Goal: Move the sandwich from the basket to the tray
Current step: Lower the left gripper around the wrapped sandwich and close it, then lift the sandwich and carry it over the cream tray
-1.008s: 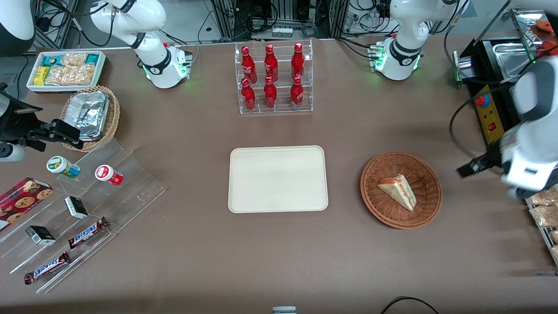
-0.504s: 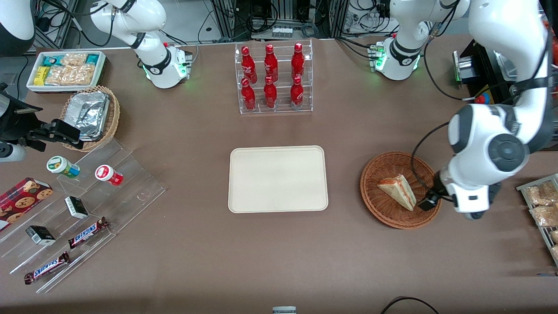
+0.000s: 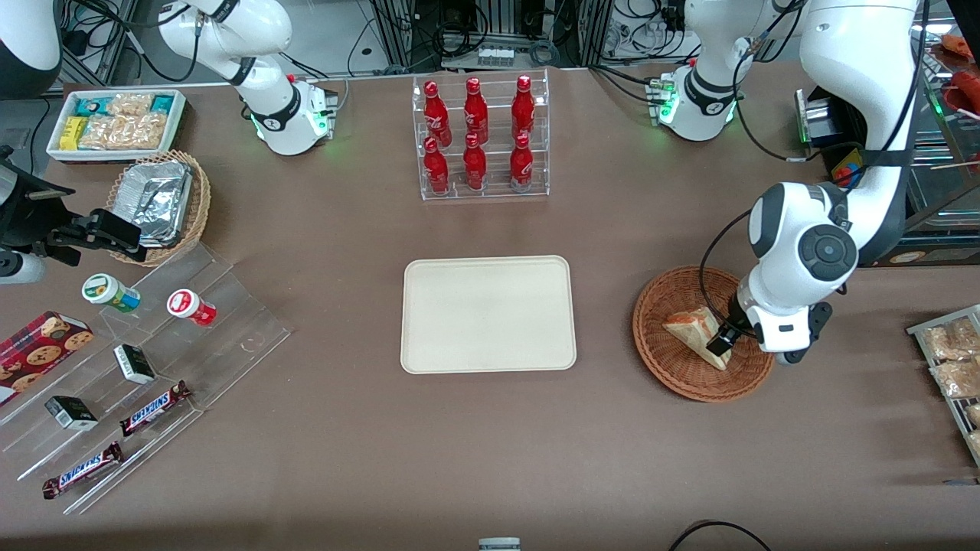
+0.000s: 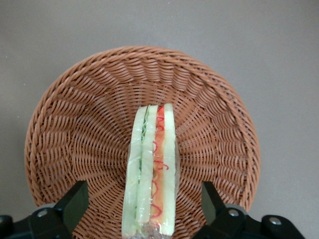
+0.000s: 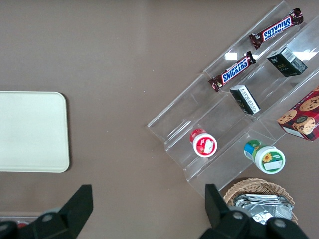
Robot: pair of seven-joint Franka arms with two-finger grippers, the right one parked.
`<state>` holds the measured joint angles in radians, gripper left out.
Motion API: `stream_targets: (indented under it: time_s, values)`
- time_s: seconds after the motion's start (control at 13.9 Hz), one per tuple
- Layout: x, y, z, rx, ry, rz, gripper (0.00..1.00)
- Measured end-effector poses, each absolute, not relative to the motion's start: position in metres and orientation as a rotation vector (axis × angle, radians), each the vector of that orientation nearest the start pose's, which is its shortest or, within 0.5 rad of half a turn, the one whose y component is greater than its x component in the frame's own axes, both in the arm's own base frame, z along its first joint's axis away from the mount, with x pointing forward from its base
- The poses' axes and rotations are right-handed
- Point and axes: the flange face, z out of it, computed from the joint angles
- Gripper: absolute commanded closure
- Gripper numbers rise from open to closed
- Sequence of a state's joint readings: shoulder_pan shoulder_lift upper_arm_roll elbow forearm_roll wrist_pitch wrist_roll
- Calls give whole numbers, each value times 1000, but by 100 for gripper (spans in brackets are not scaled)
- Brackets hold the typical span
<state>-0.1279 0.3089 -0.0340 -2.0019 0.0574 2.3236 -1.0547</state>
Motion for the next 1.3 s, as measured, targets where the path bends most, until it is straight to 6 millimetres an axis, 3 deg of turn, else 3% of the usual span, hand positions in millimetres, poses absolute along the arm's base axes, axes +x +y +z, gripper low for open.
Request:
stream_targets:
  time_s: [0.36,0.86,1.15,1.3]
  values:
    - [584,-120,295,-2846,-1327,-43,0]
    - [571,-118,270,-2839,-1320,-20,3]
    - [572,-118,261,-2844,-1321,-24,95]
    - [572,-118,261,-2845,-1321,-26,100]
